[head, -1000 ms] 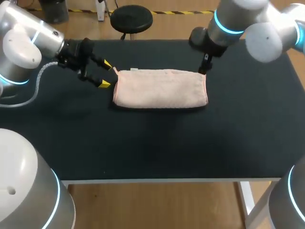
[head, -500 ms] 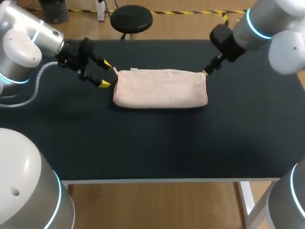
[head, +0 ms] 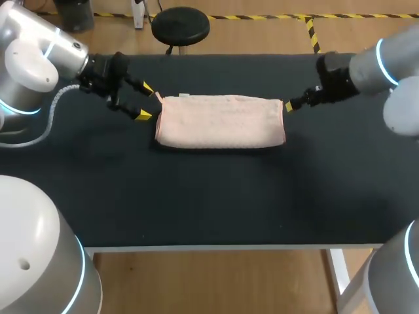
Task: Fold the towel
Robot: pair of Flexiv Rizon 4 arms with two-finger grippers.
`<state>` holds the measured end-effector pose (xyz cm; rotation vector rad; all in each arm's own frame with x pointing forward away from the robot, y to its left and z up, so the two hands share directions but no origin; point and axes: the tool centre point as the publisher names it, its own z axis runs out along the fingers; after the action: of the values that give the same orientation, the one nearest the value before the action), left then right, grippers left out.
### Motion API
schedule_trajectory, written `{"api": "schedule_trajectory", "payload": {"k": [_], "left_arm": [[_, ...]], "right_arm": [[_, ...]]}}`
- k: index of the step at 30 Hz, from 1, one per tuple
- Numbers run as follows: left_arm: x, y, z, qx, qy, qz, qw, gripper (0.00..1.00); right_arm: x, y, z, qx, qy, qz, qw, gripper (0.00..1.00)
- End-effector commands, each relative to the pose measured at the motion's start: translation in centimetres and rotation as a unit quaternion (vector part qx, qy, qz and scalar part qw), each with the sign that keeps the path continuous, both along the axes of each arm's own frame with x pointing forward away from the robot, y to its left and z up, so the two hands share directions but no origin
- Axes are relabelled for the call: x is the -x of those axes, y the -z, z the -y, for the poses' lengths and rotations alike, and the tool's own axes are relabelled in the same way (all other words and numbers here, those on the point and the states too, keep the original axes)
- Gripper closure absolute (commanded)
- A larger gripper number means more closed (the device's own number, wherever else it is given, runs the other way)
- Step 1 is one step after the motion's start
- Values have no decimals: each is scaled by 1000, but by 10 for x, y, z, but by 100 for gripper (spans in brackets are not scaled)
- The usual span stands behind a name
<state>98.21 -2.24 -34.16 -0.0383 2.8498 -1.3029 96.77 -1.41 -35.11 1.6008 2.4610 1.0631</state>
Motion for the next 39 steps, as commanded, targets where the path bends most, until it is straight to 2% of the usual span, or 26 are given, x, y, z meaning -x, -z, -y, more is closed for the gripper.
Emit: {"api": "schedule_trajectory", "payload": {"k": [1,9,17,21,25,33,39], "left_arm": [[0,0,0,1,0,1,1000,0],[0,0,0,1,0,1,1000,0],[0,0,0,1,0,1,1000,0],[0,0,0,1,0,1,1000,0],[0,0,0,1,0,1,1000,0],[0,0,0,1,0,1,1000,0],[0,0,0,1,0,1,1000,0]], "right_arm": [[-10,23,-5,-337,268,-152,890,0],[-18,40,-18,-346,256,-193,882,0],[-20,45,-36,-302,231,-219,899,0],[-21,48,-38,-286,231,-226,902,0],[-23,52,-38,-263,220,-229,911,0],[-29,54,-39,-234,196,-210,929,0],[-35,56,-42,-226,183,-211,933,0]]}}
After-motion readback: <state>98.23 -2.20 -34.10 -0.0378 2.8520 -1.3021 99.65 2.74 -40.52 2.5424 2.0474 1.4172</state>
